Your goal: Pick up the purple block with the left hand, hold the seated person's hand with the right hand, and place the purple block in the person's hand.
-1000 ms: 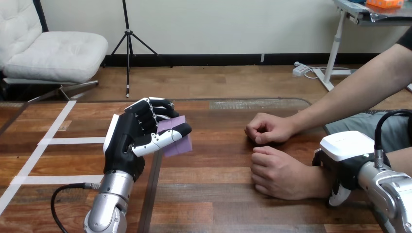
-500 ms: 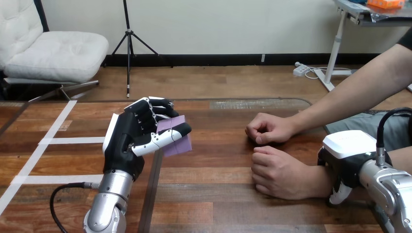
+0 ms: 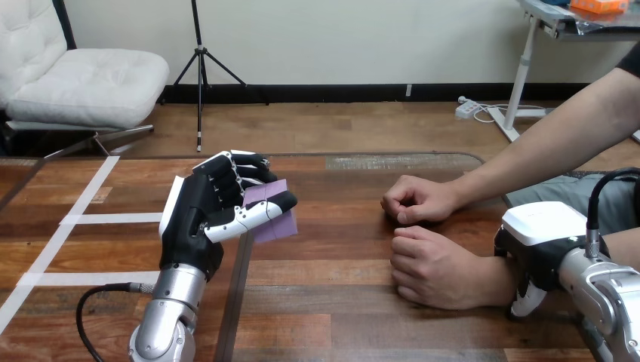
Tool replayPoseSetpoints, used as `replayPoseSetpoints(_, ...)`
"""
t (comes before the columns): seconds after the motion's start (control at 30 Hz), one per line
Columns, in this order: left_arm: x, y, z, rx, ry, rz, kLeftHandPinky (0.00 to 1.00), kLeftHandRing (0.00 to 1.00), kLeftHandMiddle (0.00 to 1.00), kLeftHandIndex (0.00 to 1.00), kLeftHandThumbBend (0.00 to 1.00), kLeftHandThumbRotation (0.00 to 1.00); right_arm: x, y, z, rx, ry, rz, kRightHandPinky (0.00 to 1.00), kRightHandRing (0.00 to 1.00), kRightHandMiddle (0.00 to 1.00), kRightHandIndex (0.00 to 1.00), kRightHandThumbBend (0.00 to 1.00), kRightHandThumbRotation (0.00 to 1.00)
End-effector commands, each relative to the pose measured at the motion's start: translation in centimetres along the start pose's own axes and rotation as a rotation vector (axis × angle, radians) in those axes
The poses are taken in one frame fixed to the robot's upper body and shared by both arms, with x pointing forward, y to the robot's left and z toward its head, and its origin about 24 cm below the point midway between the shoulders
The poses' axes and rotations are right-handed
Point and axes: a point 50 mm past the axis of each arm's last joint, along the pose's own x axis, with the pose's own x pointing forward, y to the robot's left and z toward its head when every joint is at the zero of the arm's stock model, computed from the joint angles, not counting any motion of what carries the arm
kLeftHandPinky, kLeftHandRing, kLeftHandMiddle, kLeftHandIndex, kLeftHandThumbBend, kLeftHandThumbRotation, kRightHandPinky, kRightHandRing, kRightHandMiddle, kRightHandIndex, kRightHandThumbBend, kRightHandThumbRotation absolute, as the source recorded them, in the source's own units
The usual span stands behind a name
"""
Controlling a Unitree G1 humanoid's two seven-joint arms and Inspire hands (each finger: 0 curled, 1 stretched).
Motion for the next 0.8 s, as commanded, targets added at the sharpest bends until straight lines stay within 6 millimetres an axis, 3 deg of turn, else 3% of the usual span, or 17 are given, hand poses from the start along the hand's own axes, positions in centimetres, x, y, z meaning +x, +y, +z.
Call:
replayPoseSetpoints(0.0,1.26,0.32,1.72,0.025,-0.077,-0.009,0.34,0.4,0.48,0.49,0.87,0.05,0.36,-0.66,-0.47,0.018,0.028,-0.014,0.34,0.44,0.5,0.56,0.72,0.0)
replayPoseSetpoints(0.4,1.23,0.26,1.63,0.024,-0.074,-0.01,0.34,0.4,0.47,0.49,0.87,0.06,0.29,-0.61,-0.67,0.028,0.029,-0.007,0.38,0.47,0.52,0.52,0.77,0.0)
replayPoseSetpoints(0.77,1.24,0.18,1.58,0.023,-0.072,-0.012,0.34,0.4,0.47,0.49,0.87,0.05,0.06,-0.69,-0.81,0.036,0.022,-0.036,0.39,0.47,0.52,0.53,0.75,0.0)
